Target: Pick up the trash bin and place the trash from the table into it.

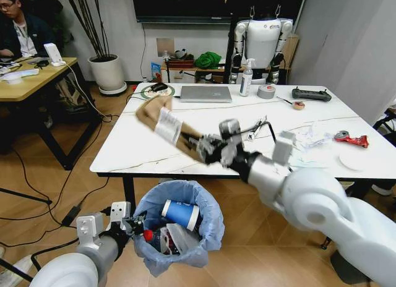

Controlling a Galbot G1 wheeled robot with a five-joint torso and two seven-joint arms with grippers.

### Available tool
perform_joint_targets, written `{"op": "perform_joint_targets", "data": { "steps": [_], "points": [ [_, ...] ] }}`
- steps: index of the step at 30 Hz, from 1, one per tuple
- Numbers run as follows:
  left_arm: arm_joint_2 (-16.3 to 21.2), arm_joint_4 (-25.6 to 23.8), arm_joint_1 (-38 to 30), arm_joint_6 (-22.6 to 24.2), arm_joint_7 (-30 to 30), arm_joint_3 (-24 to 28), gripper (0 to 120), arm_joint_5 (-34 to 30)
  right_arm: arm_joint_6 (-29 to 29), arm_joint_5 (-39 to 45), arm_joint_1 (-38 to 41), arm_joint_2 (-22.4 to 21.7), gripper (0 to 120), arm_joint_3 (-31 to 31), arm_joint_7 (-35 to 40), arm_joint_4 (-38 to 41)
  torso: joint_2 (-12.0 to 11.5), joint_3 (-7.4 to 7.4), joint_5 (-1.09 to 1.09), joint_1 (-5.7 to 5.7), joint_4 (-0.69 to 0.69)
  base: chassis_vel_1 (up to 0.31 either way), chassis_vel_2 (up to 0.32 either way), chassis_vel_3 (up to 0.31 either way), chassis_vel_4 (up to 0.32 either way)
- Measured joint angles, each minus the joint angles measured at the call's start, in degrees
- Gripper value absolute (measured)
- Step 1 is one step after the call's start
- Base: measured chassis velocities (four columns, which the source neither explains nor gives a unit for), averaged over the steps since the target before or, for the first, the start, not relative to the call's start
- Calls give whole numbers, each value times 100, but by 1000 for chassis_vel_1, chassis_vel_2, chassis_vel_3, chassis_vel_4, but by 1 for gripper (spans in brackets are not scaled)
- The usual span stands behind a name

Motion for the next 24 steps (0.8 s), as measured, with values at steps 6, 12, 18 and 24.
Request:
{"op": "perform_joint_targets", "data": {
  "steps": [6,12,18,24],
  "points": [
    [6,0,-49,0,9,18,2,-24,22,-140,-123,-663,1,83,-830,265,0,0,-1,0,0,0,0,0,0],
    [-3,0,-52,0,17,19,2,-42,56,-435,-91,-1110,1,85,-1549,334,0,0,-1,1,1,0,0,0,0],
    [16,1,-71,0,17,16,2,-94,133,-1246,-210,-1364,1,49,-2177,133,0,0,-1,1,1,0,0,0,0],
    [31,0,-73,0,18,11,2,-109,319,-1755,-223,-1513,1,58,-2834,-250,-2,1,0,1,1,0,0,0,0]
  ]
}}
